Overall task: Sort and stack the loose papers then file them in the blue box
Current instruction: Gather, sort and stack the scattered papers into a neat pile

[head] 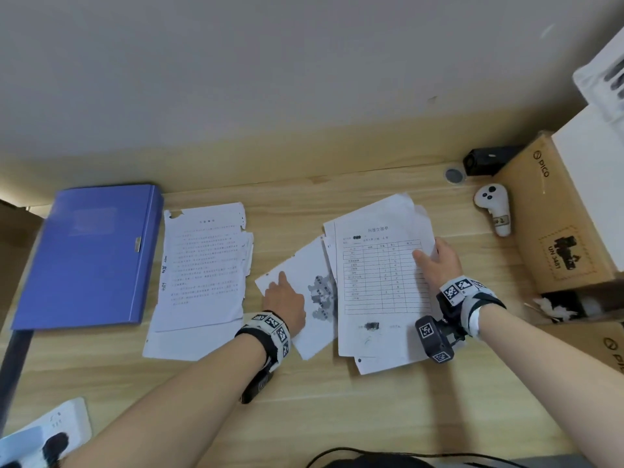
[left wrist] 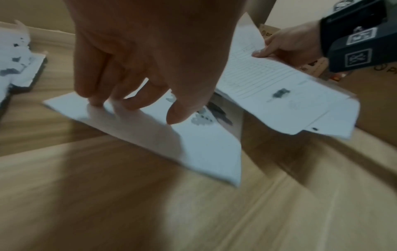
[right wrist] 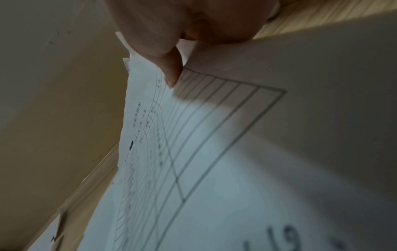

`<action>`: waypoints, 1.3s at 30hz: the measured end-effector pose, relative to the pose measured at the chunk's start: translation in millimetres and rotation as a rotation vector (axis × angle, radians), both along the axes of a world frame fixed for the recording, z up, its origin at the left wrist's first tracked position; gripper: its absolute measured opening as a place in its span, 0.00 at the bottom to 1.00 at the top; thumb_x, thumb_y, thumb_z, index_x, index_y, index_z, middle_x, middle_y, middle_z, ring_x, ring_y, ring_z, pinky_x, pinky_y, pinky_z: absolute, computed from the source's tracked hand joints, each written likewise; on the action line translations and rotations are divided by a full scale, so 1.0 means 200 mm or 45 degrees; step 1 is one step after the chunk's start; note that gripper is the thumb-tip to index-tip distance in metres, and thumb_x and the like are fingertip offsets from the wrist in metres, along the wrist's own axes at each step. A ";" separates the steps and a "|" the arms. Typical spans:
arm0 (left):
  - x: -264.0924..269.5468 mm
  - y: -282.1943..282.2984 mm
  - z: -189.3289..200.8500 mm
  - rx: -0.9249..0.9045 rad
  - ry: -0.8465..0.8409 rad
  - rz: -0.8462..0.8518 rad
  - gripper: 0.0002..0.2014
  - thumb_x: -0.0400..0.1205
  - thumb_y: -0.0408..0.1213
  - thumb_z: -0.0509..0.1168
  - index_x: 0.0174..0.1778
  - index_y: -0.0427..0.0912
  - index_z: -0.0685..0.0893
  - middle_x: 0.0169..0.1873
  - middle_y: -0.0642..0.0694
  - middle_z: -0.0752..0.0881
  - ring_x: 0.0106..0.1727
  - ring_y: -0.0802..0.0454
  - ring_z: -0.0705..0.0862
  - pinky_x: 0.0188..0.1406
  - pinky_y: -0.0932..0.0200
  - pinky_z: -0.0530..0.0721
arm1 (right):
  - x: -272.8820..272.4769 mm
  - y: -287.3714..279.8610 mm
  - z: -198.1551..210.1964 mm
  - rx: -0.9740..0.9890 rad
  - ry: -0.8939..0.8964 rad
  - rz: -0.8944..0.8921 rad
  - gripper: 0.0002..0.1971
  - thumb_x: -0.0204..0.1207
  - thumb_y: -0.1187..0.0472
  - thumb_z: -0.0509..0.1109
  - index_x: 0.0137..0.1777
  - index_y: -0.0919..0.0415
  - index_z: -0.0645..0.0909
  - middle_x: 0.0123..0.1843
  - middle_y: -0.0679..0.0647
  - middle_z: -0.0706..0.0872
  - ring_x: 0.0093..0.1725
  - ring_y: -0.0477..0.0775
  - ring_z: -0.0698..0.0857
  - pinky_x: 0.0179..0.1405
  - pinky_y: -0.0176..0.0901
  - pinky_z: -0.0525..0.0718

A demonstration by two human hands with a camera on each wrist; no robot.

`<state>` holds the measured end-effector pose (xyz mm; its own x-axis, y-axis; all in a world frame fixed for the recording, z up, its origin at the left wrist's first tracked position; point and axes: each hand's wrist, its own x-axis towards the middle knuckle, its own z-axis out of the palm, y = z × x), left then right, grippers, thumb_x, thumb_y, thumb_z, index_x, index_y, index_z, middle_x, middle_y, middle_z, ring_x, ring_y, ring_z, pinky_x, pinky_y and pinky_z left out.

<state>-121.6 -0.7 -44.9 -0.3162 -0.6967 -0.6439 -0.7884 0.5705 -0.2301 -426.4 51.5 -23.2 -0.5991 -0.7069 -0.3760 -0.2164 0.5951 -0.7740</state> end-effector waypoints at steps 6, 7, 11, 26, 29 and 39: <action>0.03 0.11 0.07 0.009 -0.059 -0.132 0.21 0.84 0.41 0.56 0.72 0.36 0.74 0.52 0.43 0.81 0.61 0.41 0.79 0.59 0.46 0.78 | 0.11 0.00 -0.04 -0.015 -0.079 -0.004 0.16 0.79 0.67 0.68 0.67 0.64 0.79 0.57 0.55 0.86 0.55 0.56 0.84 0.53 0.46 0.80; 0.04 0.13 0.08 -0.001 -0.043 -0.156 0.21 0.84 0.40 0.55 0.72 0.37 0.74 0.48 0.44 0.80 0.59 0.42 0.81 0.58 0.46 0.77 | 0.12 -0.01 -0.05 -0.002 -0.090 -0.004 0.16 0.79 0.67 0.68 0.66 0.65 0.79 0.57 0.55 0.86 0.55 0.57 0.84 0.53 0.47 0.80; 0.10 0.20 0.08 0.035 0.017 -0.166 0.21 0.82 0.38 0.55 0.72 0.39 0.73 0.55 0.42 0.84 0.60 0.42 0.79 0.59 0.46 0.72 | 0.17 -0.04 -0.11 0.004 -0.082 0.040 0.16 0.76 0.66 0.69 0.63 0.67 0.81 0.57 0.61 0.88 0.56 0.63 0.87 0.55 0.54 0.85; 0.14 -0.20 0.02 0.114 1.034 1.399 0.39 0.76 0.44 0.63 0.84 0.41 0.58 0.77 0.37 0.66 0.77 0.39 0.69 0.78 0.45 0.70 | 0.41 -0.23 -0.29 0.094 0.137 0.277 0.27 0.66 0.53 0.73 0.66 0.55 0.76 0.62 0.54 0.80 0.62 0.56 0.80 0.64 0.59 0.82; 0.08 -0.24 -0.11 0.113 0.948 1.433 0.39 0.68 0.51 0.61 0.77 0.41 0.69 0.74 0.39 0.71 0.74 0.38 0.72 0.73 0.39 0.75 | 0.45 -0.22 -0.25 0.102 0.172 0.309 0.26 0.70 0.63 0.71 0.69 0.60 0.74 0.65 0.58 0.77 0.67 0.59 0.73 0.68 0.58 0.75; -0.16 -0.16 -0.03 0.232 1.117 1.333 0.25 0.71 0.40 0.61 0.67 0.48 0.76 0.64 0.44 0.71 0.69 0.44 0.72 0.73 0.44 0.73 | 0.35 -0.18 -0.25 0.117 0.209 0.288 0.23 0.71 0.67 0.65 0.68 0.61 0.74 0.65 0.60 0.77 0.67 0.63 0.75 0.68 0.55 0.74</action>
<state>-154.4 -32.1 -51.3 -0.0475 -0.7871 -0.6149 -0.7111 -0.4057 0.5742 -356.5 15.5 -73.2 -0.4884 -0.7967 -0.3561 -0.4690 0.5838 -0.6627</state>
